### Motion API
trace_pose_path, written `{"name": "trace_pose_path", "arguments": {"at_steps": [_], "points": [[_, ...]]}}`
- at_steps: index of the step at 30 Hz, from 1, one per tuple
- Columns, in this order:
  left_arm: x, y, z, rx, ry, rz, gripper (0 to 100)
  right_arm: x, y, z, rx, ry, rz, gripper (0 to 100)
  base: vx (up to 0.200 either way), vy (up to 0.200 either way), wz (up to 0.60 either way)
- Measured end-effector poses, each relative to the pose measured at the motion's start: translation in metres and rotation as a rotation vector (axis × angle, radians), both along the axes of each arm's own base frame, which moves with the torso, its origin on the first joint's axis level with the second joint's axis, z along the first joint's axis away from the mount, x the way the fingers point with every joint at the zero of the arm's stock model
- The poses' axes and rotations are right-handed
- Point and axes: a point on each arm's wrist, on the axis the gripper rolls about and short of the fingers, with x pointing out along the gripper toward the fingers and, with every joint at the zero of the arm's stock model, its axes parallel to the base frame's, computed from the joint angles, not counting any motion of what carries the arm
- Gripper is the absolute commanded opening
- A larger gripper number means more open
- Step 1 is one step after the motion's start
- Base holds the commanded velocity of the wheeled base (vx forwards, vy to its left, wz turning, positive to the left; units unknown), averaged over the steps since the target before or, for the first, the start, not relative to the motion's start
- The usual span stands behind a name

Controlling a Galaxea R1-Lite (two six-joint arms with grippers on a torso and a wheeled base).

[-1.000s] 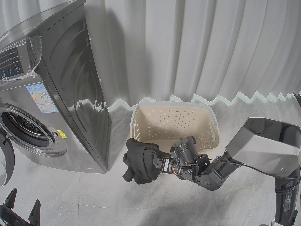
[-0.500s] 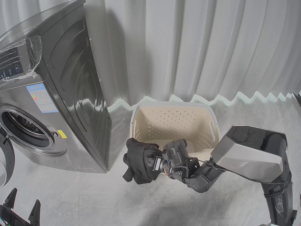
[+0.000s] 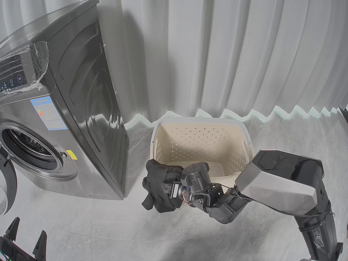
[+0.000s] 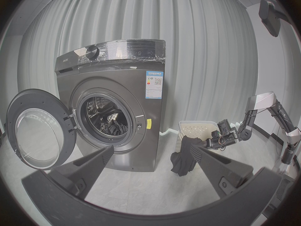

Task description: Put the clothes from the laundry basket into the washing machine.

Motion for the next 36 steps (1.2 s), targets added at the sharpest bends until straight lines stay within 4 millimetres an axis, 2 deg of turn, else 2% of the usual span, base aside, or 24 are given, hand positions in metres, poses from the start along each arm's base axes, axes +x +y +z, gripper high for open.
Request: {"name": "trace_pose_path", "arguments": {"at_steps": [2, 3, 13, 21, 27, 36], "points": [[0.0, 0.0, 0.0, 0.0, 0.0, 0.0, 100, 0.001, 0.001, 0.0, 0.012, -0.017, 0.0, 100, 0.0, 0.0, 0.0], [0.0, 0.0, 0.0, 0.0, 0.0, 0.0, 100, 0.002, 0.002, 0.0, 0.016, -0.028, 0.002, 0, 0.0, 0.0, 0.0], [0.0, 0.0, 0.0, -0.001, 0.0, 0.0, 100, 0.003, 0.003, -0.01, 0.002, -0.053, 0.011, 0, 0.0, 0.0, 0.0], [0.0, 0.0, 0.0, -0.002, 0.0, 0.0, 100, 0.001, 0.003, -0.008, 0.01, -0.072, 0.015, 0, 0.0, 0.0, 0.0], [0.0, 0.0, 0.0, -0.002, 0.0, 0.001, 100, -0.01, -0.003, 0.007, 0.0, -0.092, 0.034, 0, 0.0, 0.0, 0.0], [0.0, 0.0, 0.0, -0.002, 0.0, 0.0, 100, -0.043, -0.026, 0.053, 0.013, -0.172, 0.067, 0, 0.0, 0.0, 0.0]]}}
